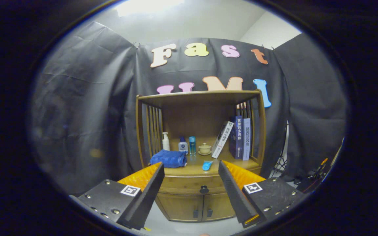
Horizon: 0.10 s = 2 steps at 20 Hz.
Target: Pull open the drawer, take out the items inside it, and place them on the countertop above the cabinet.
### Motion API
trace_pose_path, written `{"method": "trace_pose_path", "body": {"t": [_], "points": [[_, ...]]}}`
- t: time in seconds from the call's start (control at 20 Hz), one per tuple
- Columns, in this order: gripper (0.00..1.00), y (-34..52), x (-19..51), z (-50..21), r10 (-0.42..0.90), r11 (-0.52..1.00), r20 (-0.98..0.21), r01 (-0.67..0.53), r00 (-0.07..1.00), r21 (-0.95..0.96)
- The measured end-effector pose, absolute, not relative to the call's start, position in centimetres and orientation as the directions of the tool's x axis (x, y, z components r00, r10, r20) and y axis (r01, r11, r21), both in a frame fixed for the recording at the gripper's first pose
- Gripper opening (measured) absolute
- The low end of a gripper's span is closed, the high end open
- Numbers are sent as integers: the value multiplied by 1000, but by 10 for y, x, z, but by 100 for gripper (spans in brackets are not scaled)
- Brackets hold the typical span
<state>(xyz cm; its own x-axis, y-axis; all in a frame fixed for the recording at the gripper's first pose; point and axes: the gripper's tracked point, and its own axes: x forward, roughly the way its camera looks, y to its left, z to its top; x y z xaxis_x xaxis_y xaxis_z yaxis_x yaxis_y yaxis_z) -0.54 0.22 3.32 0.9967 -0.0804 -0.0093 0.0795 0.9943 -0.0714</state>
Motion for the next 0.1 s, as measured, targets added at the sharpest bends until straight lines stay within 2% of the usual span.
{"method": "trace_pose_path", "body": {"t": [0.1], "points": [[99, 2, -7, 34, -77, 995, -11, 76, 997, -71]]}}
